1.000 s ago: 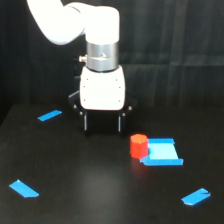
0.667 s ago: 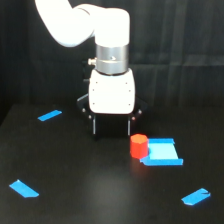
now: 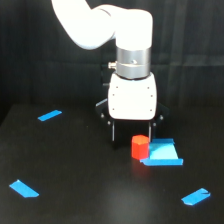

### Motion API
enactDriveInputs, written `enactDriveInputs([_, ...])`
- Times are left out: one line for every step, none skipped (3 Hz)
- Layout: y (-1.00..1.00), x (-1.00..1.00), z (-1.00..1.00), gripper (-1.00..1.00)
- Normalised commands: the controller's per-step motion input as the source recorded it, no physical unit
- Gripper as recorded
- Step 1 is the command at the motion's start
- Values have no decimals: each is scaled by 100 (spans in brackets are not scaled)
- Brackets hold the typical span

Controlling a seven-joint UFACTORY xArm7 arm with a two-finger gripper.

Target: Pick up the red object from the table

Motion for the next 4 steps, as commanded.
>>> enactDriveInputs([-44,28,7,99])
enactDriveInputs([-11,9,-30,80])
enactDriveInputs([3,3,-22,-39])
enactDriveInputs([16,5,-14,-93])
